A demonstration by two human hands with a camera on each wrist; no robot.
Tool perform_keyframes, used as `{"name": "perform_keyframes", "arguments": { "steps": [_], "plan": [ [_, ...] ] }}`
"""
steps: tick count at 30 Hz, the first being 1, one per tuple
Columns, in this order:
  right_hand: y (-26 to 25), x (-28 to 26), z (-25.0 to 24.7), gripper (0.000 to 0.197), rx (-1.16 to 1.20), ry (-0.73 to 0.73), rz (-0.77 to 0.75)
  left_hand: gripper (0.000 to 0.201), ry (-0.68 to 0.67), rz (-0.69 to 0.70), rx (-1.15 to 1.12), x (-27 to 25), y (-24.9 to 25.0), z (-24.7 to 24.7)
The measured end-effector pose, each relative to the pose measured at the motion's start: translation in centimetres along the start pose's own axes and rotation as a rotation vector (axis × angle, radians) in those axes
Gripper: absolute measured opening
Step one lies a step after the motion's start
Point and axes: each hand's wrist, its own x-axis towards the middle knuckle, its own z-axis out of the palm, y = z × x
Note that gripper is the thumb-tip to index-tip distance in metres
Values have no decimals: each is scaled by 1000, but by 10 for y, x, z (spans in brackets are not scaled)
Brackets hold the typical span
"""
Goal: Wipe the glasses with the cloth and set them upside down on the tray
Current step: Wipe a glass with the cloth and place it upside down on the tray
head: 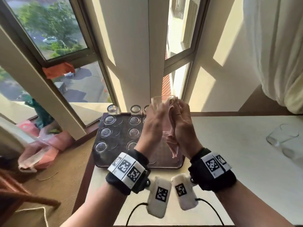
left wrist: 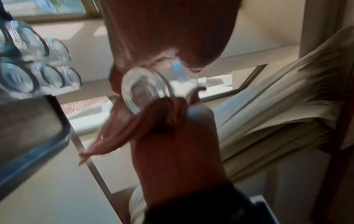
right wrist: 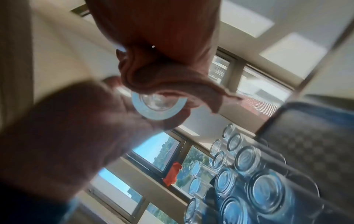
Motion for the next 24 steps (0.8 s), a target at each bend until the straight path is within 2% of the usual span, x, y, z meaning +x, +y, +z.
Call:
{"name": "perform_keyframes", "arguments": {
  "steps": [2, 3, 4, 6, 7, 8, 10, 11, 13, 14, 15, 17, 18, 20, 21, 22, 24],
  "plan": [
    [-8, -6, 1, 49, 33, -47, -53, 18, -17, 33, 14, 3, -6, 6],
    [-17, -12, 2, 51, 91, -111, -23, 13, 18, 47, 19, 8, -10, 5],
    [-17, -9, -3, 56, 166, -102, 15, 15, 34, 37, -18, 14, -16, -1],
    [-13, -7, -14, 68, 385, -161, 123, 42, 25, 26, -41, 18, -19, -8],
    [-17, -10, -18, 68, 444, -188, 197, 53, 0, 2, -35, 18, -19, -11],
    [-16, -8, -19, 65, 461, -186, 251, 51, -45, -20, -13, 18, -17, -13],
    [-14, -5, -17, 51, 418, -153, 204, 33, -54, -28, 2, 20, -16, -15],
    [-14, -5, -17, 44, 319, -137, 114, 34, -6, -32, 3, 21, -14, -14],
    [-10, -3, -15, 34, 155, -117, -39, 62, 56, -34, 22, 23, -18, -11],
    [-7, -3, -14, 32, 133, -97, -70, 75, 96, -26, 56, 24, -19, -8],
    [-6, -4, -12, 32, 150, -96, -66, 75, 118, -12, 69, 24, -21, -6],
    [-9, -7, -12, 37, 295, -122, 26, 47, 78, -3, 12, 25, -24, -7],
    [-12, -8, -14, 42, 402, -136, 99, 39, 31, -9, -24, 26, -25, -9],
    [-14, -9, -20, 50, 590, -161, 253, 45, -31, -42, -63, 27, -24, -12],
    [-15, -9, -23, 51, 623, -174, 280, 51, -52, -54, -58, 26, -21, -13],
    [-15, -9, -24, 52, 590, -164, 247, 59, -46, -56, -40, 26, -21, -13],
    [-13, -8, -21, 48, 370, -109, 73, 64, 32, -55, 8, 25, -20, -9]
  ]
}}
